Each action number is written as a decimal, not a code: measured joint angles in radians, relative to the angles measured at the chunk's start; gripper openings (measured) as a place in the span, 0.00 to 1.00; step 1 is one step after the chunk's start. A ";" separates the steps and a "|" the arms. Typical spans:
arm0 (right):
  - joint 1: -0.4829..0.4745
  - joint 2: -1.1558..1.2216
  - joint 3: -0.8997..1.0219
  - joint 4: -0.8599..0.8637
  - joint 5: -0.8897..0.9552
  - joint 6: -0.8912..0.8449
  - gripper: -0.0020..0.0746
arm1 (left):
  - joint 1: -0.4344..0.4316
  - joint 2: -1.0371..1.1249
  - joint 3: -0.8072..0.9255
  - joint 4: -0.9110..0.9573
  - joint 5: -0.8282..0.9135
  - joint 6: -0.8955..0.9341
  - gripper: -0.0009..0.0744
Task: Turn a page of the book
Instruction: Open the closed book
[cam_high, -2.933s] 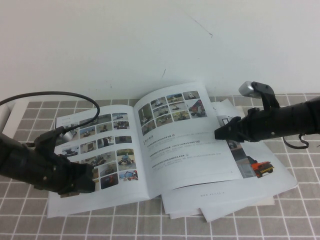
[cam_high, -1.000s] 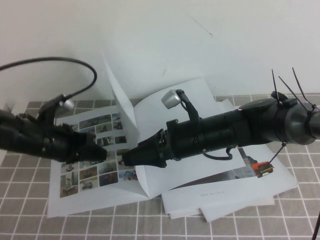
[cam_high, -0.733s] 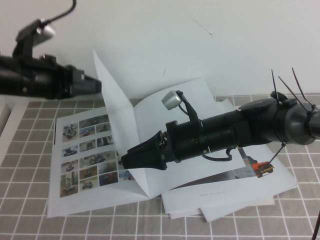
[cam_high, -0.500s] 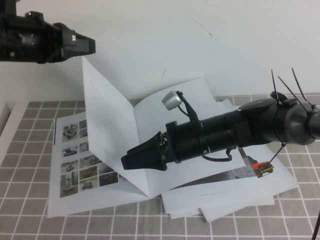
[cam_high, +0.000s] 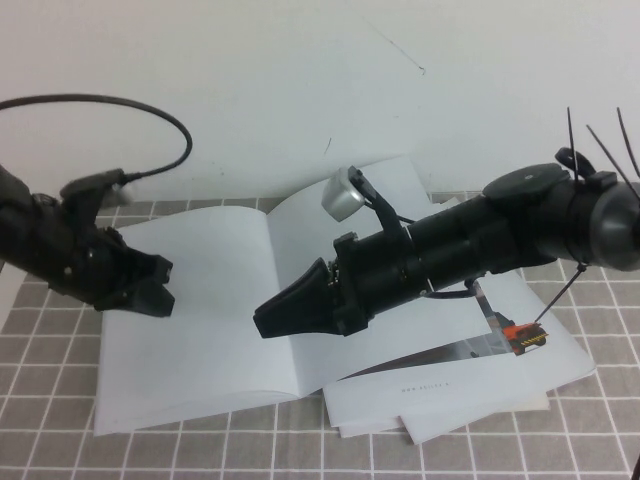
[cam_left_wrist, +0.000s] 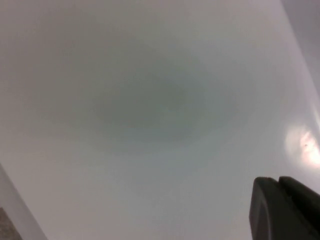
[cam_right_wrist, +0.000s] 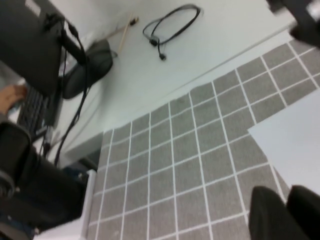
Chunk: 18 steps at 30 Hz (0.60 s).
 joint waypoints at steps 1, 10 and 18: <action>0.000 -0.013 -0.002 -0.026 0.000 0.003 0.11 | 0.000 0.017 0.017 -0.011 -0.005 0.008 0.01; 0.000 -0.082 -0.002 -0.222 -0.081 0.120 0.03 | 0.000 0.097 0.073 -0.029 -0.061 0.025 0.01; -0.002 -0.076 -0.002 -0.576 -0.383 0.380 0.02 | 0.000 0.150 0.073 -0.034 -0.068 0.038 0.01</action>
